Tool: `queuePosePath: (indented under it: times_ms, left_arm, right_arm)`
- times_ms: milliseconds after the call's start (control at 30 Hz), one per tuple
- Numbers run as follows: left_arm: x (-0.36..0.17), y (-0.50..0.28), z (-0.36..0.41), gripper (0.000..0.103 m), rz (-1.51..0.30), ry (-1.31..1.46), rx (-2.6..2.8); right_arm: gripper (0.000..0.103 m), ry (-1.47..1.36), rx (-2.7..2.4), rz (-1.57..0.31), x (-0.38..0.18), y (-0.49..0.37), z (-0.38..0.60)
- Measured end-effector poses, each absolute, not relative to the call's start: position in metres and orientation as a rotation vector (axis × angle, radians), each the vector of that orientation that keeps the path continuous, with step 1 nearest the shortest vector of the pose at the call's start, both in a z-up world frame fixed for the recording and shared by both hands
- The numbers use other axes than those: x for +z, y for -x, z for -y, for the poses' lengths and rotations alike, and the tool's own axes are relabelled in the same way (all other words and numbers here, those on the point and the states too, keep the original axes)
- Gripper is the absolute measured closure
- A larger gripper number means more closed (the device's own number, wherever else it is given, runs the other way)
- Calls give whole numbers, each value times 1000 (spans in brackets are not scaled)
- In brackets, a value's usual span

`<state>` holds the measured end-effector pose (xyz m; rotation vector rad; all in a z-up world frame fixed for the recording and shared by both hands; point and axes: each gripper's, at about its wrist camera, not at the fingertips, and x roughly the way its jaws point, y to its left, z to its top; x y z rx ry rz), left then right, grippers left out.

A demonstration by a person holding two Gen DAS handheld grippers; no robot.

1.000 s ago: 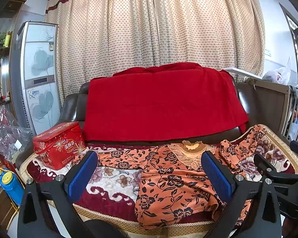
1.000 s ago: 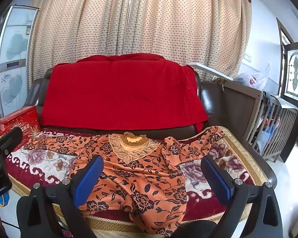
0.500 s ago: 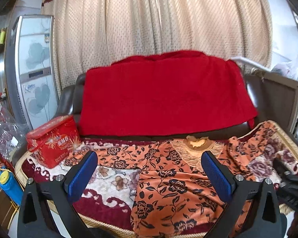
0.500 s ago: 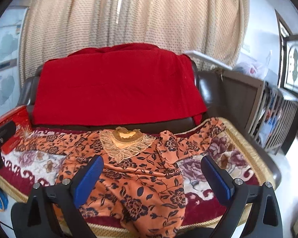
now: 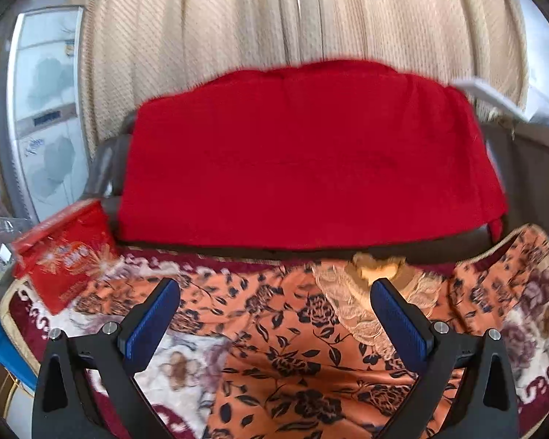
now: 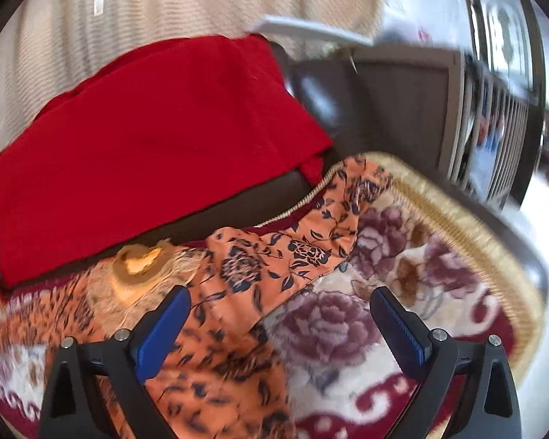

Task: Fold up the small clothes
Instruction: 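Grasp the sleeve nearest the right tool and lift it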

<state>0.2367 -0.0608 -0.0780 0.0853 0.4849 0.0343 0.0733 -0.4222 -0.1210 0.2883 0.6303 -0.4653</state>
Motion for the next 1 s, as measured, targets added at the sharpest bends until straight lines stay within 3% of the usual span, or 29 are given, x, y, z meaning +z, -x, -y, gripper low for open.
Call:
queuePosePath:
  times_ms: [300, 500, 800, 867, 933, 967, 1000]
  left_arm:
    - [-157, -314, 72, 0, -640, -127, 34]
    - [-183, -332, 61, 0, -632, -184, 55]
    - [-200, -344, 55, 0, -587, -235, 54]
    - [-203, -348, 56, 0, -581, -243, 46]
    - [-207, -351, 56, 0, -583, -253, 54]
    - [-209, -355, 55, 0, -590, -261, 66]
    - [-210, -356, 54, 0, -594, -259, 71]
  right_arm:
    - [3, -826, -385, -603, -208, -111, 561]
    - [5, -931, -411, -483, -218, -140, 604]
    - [28, -930, -518, -434, -229, -207, 660]
    - [39, -958, -557, -450, -238, -218, 671]
    - [41, -947, -571, -431, -238, -224, 674]
    - [46, -941, -570, -427, -236, -226, 674]
    - [59, -925, -557, -418, -233, -231, 672]
